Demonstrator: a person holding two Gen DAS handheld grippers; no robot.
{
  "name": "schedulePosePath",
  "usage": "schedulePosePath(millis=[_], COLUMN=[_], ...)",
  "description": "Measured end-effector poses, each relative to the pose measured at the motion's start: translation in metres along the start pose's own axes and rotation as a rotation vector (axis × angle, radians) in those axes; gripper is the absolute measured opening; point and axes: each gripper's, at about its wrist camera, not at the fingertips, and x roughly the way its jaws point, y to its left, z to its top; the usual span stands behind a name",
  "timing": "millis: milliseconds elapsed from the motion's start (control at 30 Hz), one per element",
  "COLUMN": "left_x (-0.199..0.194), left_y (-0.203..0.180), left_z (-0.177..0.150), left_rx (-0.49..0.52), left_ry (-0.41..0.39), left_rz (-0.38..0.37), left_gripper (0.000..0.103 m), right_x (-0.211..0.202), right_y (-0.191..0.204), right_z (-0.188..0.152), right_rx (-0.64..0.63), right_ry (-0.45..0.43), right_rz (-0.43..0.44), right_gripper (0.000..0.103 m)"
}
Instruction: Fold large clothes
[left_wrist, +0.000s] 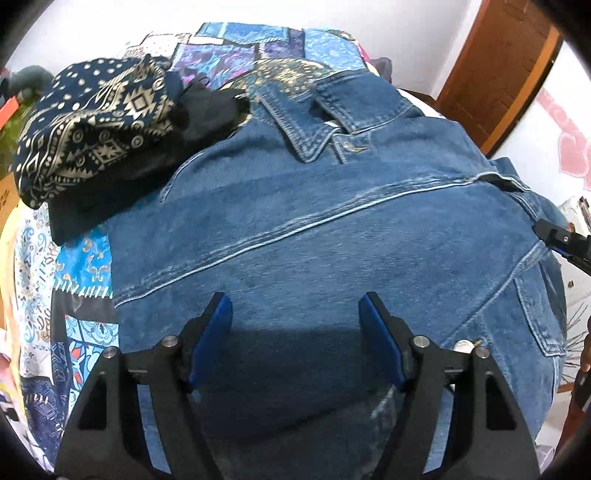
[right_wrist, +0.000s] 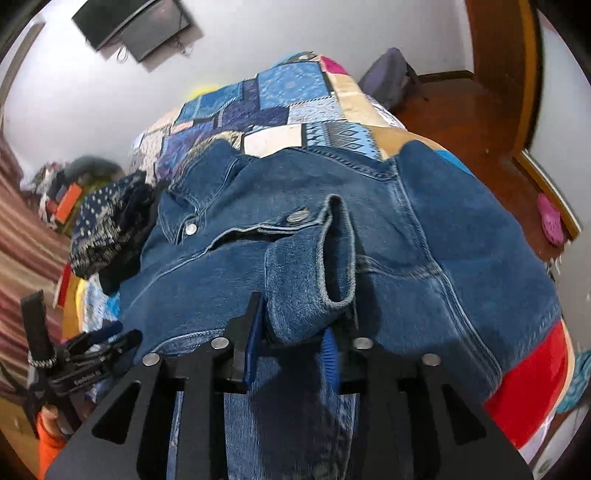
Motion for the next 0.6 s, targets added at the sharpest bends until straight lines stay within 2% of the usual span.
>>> schedulePosePath(millis=[167, 333, 600], left_x=[-0.008, -0.031, -0.063], left_y=[-0.012, -0.026, -0.051], left_z=[0.006, 0.016, 0.040], left_rx=[0.014, 0.024, 0.060], left_ry=[-0.023, -0.099, -0.223], left_rz=[-0.035, -0.061, -0.081], left_gripper=[0.072, 0.072, 0.074], right_x=[-0.014, -0.037, -0.081], right_y=[-0.011, -0.018, -0.065], right_z=[-0.001, 0.000, -0.004], right_rx=[0.043, 0.030, 0.151], right_ry=[-0.005, -0.063, -0.171], right_rz=[0.016, -0.058, -0.138], right_gripper=[0.034, 0.034, 0.037])
